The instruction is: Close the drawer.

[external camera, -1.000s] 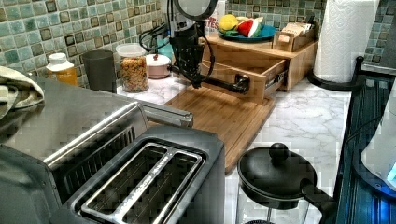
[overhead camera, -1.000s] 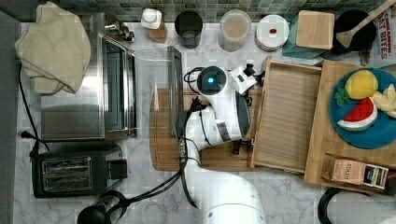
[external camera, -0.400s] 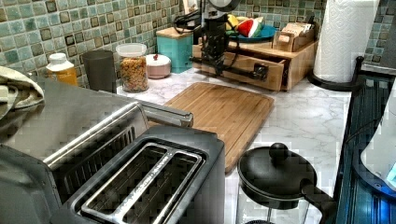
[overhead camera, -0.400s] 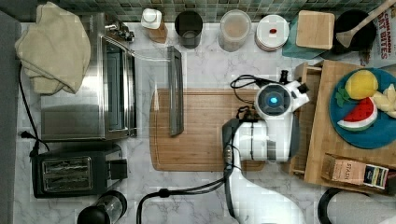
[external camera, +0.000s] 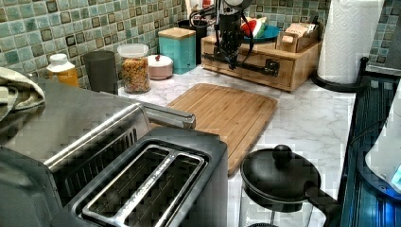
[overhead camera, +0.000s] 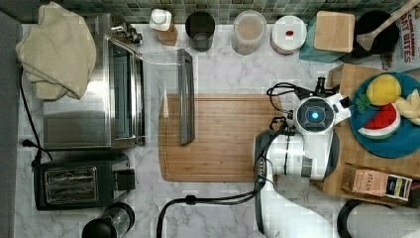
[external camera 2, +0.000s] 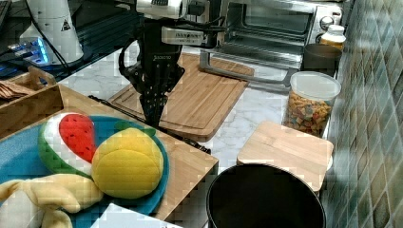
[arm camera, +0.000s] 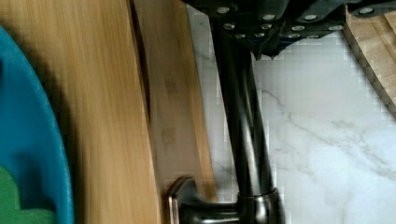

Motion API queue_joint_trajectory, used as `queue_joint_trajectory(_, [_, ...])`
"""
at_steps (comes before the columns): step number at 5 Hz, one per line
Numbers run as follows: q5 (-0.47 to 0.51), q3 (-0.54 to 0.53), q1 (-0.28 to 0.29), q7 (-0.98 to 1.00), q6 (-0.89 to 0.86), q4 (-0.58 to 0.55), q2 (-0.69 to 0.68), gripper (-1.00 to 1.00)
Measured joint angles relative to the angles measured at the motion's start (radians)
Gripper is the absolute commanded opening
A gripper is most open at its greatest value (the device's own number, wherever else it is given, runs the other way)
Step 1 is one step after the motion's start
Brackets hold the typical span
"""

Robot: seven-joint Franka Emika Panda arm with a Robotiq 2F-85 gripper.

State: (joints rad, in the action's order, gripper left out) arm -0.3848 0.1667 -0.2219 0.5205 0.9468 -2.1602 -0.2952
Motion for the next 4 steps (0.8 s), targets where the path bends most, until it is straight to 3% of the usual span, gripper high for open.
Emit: queue_joint_trajectory(4, [-0.026,0.004,0.012,0.078,-0.018,0.002,0.000,-1.00])
